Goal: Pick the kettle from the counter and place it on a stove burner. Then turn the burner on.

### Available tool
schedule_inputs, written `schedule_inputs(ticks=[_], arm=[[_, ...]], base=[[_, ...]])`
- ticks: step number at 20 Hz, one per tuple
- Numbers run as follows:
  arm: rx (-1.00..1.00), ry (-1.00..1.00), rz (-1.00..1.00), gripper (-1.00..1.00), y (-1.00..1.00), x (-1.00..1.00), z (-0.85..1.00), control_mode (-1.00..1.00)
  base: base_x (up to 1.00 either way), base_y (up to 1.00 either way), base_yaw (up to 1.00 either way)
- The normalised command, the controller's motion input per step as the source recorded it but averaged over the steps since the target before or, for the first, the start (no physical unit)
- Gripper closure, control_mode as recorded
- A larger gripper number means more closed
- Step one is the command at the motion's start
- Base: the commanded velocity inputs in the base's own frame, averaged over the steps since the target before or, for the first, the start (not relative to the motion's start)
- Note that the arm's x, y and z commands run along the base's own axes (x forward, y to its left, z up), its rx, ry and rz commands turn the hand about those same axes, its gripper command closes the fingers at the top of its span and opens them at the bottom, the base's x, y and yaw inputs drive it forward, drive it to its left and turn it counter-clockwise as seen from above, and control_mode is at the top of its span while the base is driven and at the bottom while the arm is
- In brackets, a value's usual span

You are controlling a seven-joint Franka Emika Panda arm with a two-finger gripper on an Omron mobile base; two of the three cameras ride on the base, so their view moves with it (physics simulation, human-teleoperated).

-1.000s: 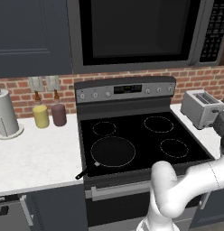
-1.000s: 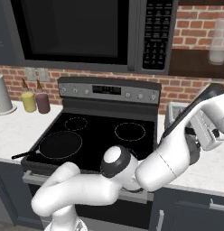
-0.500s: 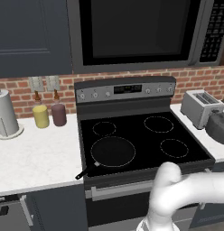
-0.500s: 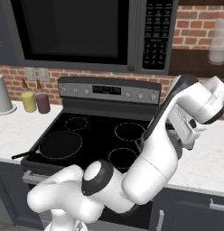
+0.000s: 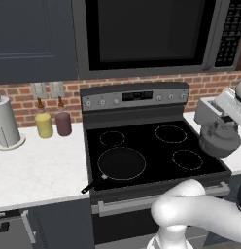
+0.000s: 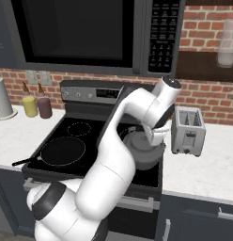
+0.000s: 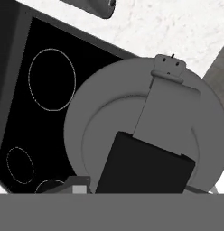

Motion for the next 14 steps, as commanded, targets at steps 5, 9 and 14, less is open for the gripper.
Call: schedule_inputs(ticks=[5,9,14], arm=[[-0.09,0.18,-0.19,1.0,0.85,0.97,-0.01,-1.0],[0.01,0.1,-0.01,1.0,0.05,0.43,-0.13,-1.0],[0.0,0.02,0.0,1.0,-0.11,0.07,-0.21,-1.0]], base=[[0.0,0.0,0.0],[0.0,0.0,0.0],[0.0,0.0,0.0]])
